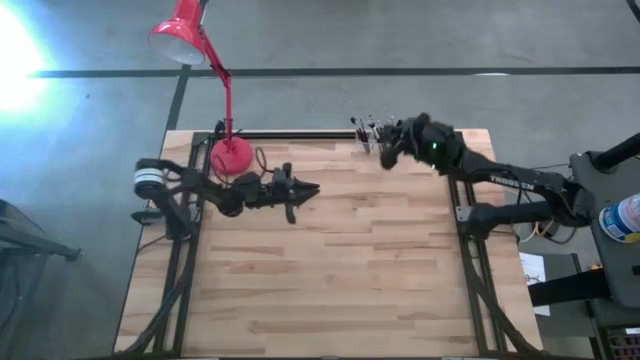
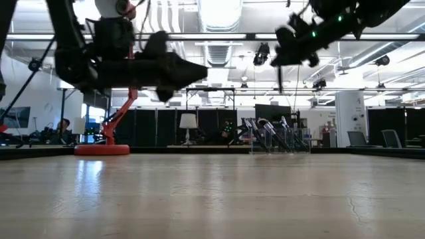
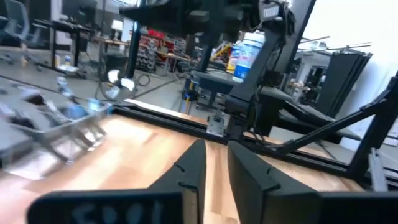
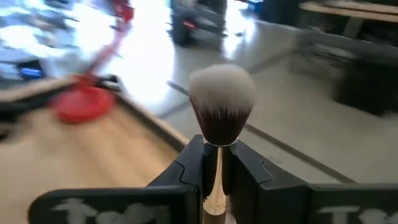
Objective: Put items in baskets/containers
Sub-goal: Put the powder brush into the transparent organizer
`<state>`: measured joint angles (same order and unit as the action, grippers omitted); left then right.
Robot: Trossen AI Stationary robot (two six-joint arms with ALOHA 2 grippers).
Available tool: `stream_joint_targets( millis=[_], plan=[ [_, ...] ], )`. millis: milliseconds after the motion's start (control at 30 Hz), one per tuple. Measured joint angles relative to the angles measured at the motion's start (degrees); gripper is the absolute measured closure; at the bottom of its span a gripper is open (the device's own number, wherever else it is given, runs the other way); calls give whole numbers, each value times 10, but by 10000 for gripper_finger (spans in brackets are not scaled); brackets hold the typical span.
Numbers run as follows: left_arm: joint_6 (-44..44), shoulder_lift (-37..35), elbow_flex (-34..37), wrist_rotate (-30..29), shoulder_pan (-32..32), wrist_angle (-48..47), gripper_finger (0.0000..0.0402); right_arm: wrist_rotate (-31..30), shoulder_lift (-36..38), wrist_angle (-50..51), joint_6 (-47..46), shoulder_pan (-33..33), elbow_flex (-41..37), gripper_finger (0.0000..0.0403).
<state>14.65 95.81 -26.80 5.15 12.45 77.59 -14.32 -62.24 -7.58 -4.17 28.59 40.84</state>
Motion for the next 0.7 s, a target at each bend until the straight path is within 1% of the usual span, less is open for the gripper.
stream_joint_targets(
  millis=[67,167,267,367,500,700],
  plan=[
    [-10,-29,26,-1,11,-2,356,5,-2,17,12,56,0,367],
    [-13,-76,65,-2,29,0,383,20,-27,23,21,127,-2,367],
    [-13,-118,103,-4,47,-2,398,50,-63,14,27,180,-2,367],
    [-13,-157,135,-4,61,0,400,57,-94,11,27,207,-2,367],
    [-14,-196,170,-7,77,-1,401,58,-134,4,27,223,-2,367],
    [-13,-233,203,-27,87,-1,401,56,-187,-47,11,242,-2,367]
  ],
)
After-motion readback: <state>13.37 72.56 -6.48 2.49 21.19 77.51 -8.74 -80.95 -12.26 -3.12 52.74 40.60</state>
